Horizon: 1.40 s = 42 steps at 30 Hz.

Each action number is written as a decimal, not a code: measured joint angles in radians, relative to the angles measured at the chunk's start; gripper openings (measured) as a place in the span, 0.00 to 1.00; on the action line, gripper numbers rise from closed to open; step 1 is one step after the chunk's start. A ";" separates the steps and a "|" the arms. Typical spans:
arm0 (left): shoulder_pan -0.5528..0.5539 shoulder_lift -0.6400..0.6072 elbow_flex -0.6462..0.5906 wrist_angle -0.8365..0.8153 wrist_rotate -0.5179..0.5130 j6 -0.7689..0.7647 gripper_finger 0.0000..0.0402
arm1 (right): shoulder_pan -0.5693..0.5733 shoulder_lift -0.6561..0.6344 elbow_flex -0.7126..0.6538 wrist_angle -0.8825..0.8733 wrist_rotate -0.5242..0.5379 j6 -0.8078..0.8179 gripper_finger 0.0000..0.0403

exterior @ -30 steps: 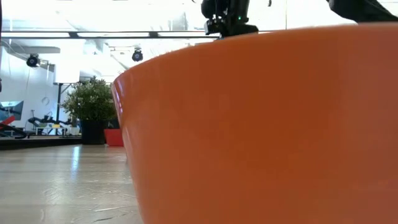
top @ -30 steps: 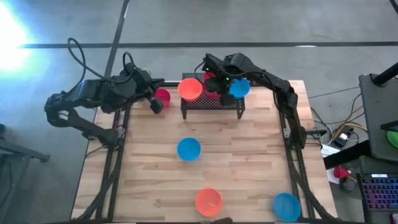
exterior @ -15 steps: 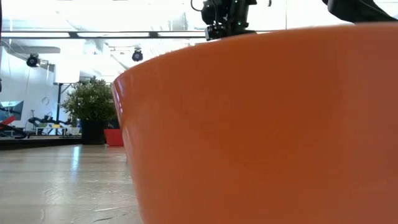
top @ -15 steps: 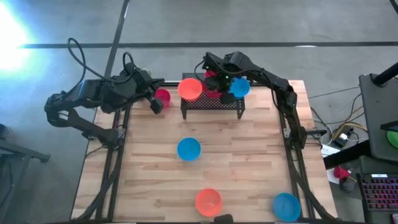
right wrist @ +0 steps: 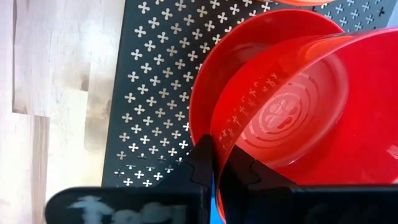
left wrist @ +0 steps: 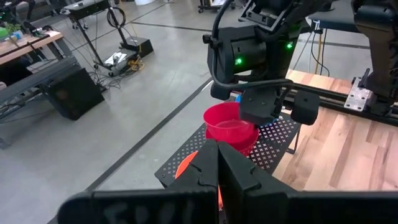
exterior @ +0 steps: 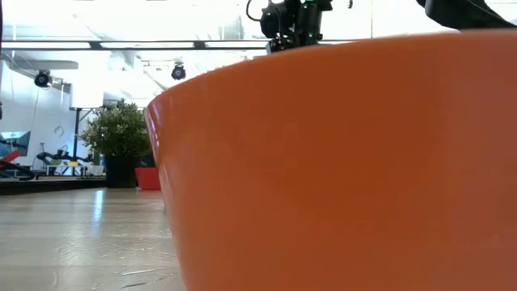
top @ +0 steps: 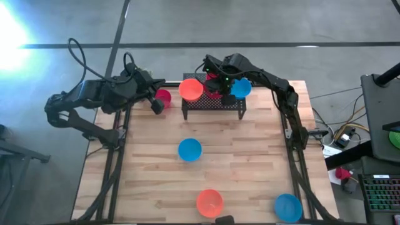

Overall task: Pick & Place Mini bowls
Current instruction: Stack the bottom red bowl on top of the red bowl on the shelf

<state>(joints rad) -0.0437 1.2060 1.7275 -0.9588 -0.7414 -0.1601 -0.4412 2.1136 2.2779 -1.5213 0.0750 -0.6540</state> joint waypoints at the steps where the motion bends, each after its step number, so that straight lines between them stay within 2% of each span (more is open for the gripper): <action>1: 0.000 0.000 0.000 0.000 0.000 0.000 0.00 | 0.000 0.000 -0.002 0.001 0.000 0.000 0.02; 34: 0.000 0.000 0.000 0.000 0.000 0.004 0.00 | 0.000 0.000 -0.012 0.036 0.006 0.038 0.02; 37: 0.000 0.000 0.000 0.000 0.000 0.005 0.00 | 0.001 0.000 -0.012 0.036 0.006 0.050 0.05; 42: 0.000 0.000 0.000 0.000 0.000 0.006 0.00 | 0.004 0.000 -0.012 0.037 0.006 0.050 0.15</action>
<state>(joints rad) -0.0437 1.2060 1.7273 -0.9588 -0.7414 -0.1543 -0.4372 2.1136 2.2662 -1.4845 0.0811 -0.6037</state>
